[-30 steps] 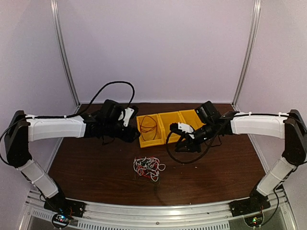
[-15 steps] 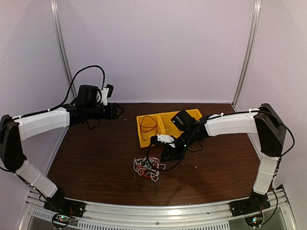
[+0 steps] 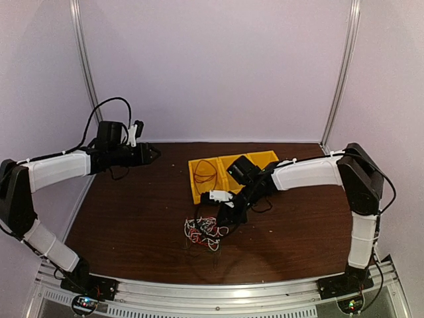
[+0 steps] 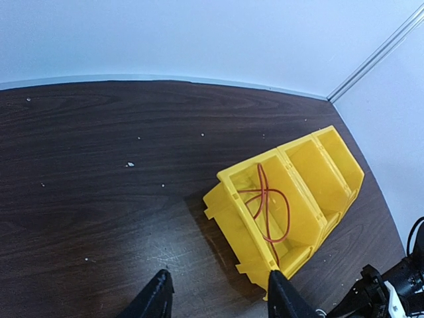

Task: Untangle the cables
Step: Pick up one of the twisted cables from the tangled cable pile.

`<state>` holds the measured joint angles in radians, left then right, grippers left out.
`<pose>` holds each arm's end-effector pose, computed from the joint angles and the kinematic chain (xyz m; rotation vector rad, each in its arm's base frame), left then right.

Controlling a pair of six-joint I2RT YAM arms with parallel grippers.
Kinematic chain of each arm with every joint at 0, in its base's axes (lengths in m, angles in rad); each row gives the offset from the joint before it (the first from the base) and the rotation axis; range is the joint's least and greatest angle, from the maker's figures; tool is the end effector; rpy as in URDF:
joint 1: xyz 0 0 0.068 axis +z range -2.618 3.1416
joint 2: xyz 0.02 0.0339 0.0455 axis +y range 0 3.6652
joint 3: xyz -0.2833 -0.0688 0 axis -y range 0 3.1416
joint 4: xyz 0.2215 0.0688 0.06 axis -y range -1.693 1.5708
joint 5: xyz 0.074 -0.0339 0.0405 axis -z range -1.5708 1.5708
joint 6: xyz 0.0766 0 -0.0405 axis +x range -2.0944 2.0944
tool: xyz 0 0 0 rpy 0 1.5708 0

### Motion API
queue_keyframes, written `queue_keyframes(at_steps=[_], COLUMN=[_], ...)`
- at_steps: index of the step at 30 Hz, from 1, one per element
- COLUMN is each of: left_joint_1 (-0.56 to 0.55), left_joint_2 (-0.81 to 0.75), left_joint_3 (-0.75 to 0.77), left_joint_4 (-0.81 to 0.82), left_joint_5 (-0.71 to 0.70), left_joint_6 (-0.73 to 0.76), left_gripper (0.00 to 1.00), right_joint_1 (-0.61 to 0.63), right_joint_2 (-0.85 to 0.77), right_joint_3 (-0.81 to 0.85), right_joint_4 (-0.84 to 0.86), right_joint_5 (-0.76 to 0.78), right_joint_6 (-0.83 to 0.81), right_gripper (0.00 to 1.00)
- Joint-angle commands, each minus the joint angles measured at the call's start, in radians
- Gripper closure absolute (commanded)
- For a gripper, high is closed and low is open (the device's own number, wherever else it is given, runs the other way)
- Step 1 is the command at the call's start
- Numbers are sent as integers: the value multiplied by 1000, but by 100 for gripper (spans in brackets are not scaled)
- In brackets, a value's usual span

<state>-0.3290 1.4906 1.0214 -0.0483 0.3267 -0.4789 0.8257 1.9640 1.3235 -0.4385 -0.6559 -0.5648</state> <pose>0.3227 -0.1361 0.2768 0.0446 2.1665 -0.8199 0.2407 0.3298 0.1722 -1.8244 1.8426 0.9559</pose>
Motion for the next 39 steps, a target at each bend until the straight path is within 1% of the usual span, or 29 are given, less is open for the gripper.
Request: queue_keyframes(at_steps=[1, 5, 13, 16, 23, 26, 29, 32, 36, 39], left_joint_1=[2, 2, 2, 2, 2, 0, -17, -79, -240, -375], left_joint_2=[-25, -28, -26, -23, -10, -10, -14, -52, -134, -198], left_joint_3=[22, 22, 20, 18, 2, 0, 3, -1, -23, -87], left_joint_4=[53, 53, 53, 53, 122, 133, 134, 140, 149, 245], left_joint_5=[9, 8, 18, 38, 178, 200, 207, 199, 120, 89], left_joint_6=[10, 14, 21, 26, 25, 41, 87, 175, 287, 289], left_gripper=[50, 50, 50, 50, 50, 51, 52, 52, 51, 49], right_joint_1=[12, 13, 13, 13, 13, 13, 13, 13, 13, 12], right_joint_2=[27, 33, 11, -32, -179, -241, -307, -374, -452, -505], right_joint_3=[28, 32, 38, 52, 93, 123, 141, 165, 180, 167], right_joint_4=[-6, -3, -17, -62, -194, -246, -259, -271, -272, -266], right_joint_5=[25, 29, 21, 20, 6, -12, -10, 5, 29, 36], right_joint_6=[26, 33, 48, 39, 1, -4, -7, -8, -17, -17], right_gripper=[79, 83, 100, 100, 100, 100, 100, 100, 100, 100])
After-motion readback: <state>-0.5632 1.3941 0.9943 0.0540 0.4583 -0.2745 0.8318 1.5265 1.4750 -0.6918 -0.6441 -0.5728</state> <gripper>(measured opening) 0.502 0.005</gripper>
